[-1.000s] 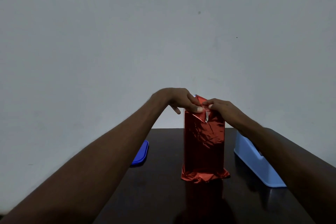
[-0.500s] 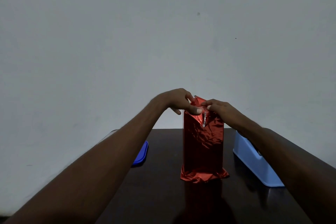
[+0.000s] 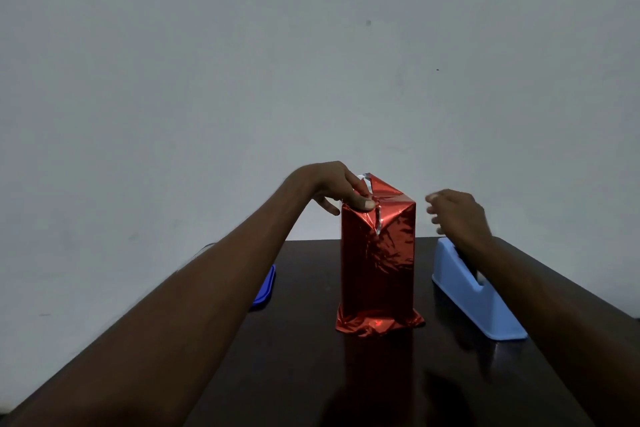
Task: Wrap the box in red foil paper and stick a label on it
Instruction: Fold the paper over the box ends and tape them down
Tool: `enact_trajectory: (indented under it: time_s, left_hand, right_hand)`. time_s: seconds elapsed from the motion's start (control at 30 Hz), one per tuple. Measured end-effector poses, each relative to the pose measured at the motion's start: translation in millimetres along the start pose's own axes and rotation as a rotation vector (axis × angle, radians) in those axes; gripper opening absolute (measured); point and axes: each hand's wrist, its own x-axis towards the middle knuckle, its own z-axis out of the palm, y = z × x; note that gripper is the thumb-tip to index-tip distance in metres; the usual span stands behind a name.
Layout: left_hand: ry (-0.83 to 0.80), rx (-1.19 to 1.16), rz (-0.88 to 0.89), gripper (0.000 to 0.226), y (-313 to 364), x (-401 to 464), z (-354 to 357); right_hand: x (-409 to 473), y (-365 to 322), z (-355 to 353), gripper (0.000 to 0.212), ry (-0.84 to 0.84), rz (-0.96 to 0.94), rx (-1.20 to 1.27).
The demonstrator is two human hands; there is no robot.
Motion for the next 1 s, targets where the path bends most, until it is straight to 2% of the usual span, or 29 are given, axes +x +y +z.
enact_trajectory:
  time_s: [0.07, 0.13, 0.23, 0.33, 0.43, 0.57, 0.7, 0.83, 0.9, 1.0]
  left_hand:
    - [-0.006, -0.052, -0.004, 0.04, -1, -1, 1]
    - [-0.006, -0.075, 0.0, 0.039, 1, -3, 2]
    - [0.005, -0.094, 0.004, 0.038, 4, -6, 7]
    - [0.009, -0.109, 0.019, 0.038, 10, -6, 13]
    - [0.006, -0.127, 0.031, 0.038, 17, -4, 20]
    - [0.018, -0.138, 0.039, 0.038, 22, -2, 26]
    - [0.013, -0.148, 0.038, 0.037, 22, -2, 27]
    - [0.017, -0.151, 0.051, 0.039, 22, -2, 27]
    - [0.017, -0.149, 0.053, 0.039, 20, -2, 27]
    - [0.01, -0.152, 0.06, 0.041, 16, 1, 26]
  right_hand:
    - [-3, 15, -19, 0.023, -0.003, 0.025, -0.381]
    - [-7, 24, -36, 0.028, -0.048, 0.07, -0.656]
    - [-14, 34, -55, 0.028, -0.095, 0.096, -0.878]
    - [-20, 40, -65, 0.023, -0.162, 0.157, -0.982]
    - [-23, 44, -71, 0.029, -0.22, 0.214, -0.957]
    - [-22, 41, -77, 0.012, -0.182, 0.32, -0.795]
    - [-16, 41, -77, 0.004, -0.215, 0.464, -0.606]
    - [-20, 35, -76, 0.011, -0.311, 0.625, -0.499]
    - [-21, 30, -77, 0.013, -0.362, 0.647, -0.457]
    - [-19, 28, -78, 0.012, -0.337, 0.595, -0.371]
